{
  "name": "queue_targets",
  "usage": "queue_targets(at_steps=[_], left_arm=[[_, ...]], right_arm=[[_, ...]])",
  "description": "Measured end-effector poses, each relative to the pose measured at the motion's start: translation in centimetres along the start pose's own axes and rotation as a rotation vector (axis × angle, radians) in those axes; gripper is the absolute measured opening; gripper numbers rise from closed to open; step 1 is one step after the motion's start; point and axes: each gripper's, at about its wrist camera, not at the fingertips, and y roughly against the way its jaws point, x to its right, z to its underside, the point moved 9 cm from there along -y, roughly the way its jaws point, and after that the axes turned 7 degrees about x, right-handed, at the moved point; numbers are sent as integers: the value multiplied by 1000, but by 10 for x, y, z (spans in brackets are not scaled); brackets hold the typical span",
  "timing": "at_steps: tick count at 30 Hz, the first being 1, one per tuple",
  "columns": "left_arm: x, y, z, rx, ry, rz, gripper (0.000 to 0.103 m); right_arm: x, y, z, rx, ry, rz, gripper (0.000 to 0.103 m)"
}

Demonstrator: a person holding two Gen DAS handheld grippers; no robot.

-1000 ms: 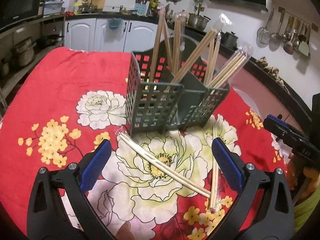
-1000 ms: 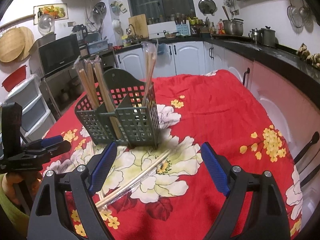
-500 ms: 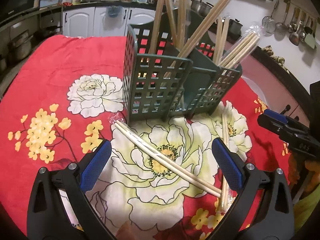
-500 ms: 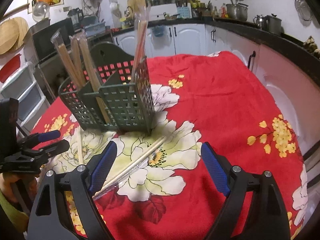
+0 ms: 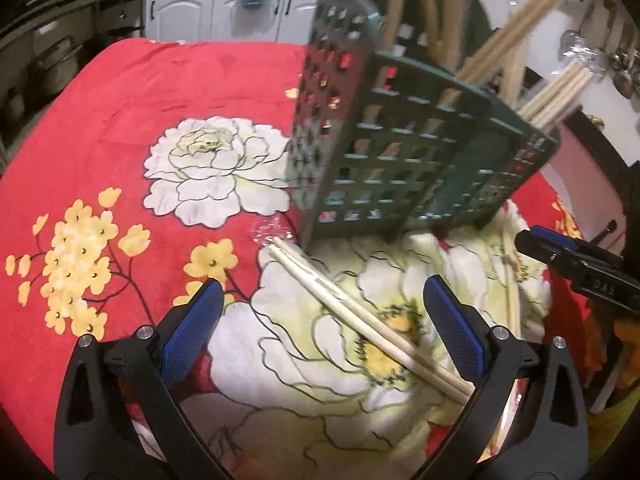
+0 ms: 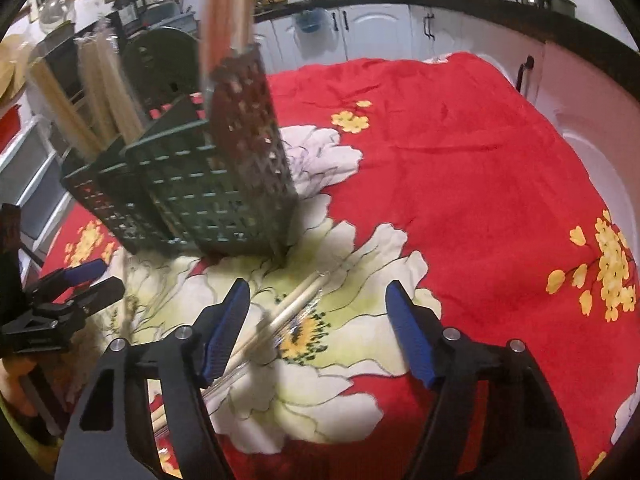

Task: Organize utensils
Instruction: 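Close the left tool on a loose chopstick pair while the right tool grasps the wrapped chopsticks, then lift both held chopsticks up and carry them over the green caddy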

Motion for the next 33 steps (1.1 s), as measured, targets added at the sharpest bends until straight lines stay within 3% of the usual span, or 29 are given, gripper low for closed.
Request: queue_targets(at_steps=[6, 12, 21, 24, 33], left_arm=[[-7, -8, 0, -18, -16, -31, 92], [-12, -10, 1, -23, -41, -62, 86], [-25, -10, -1, -24, -39, -94, 77], [-32, -7, -2, -20, -37, -109, 66], [-63, -1, -6, -49, 11, -103, 23]], right_arm=[[6, -12, 1, -23, -30, 5, 61], [11, -20, 3, -34, -21, 29, 53], [29, -12, 6, -16, -49, 67, 12], [31, -6, 8, -8, -77, 58, 7], [19, 20, 7, 46, -73, 19, 7]])
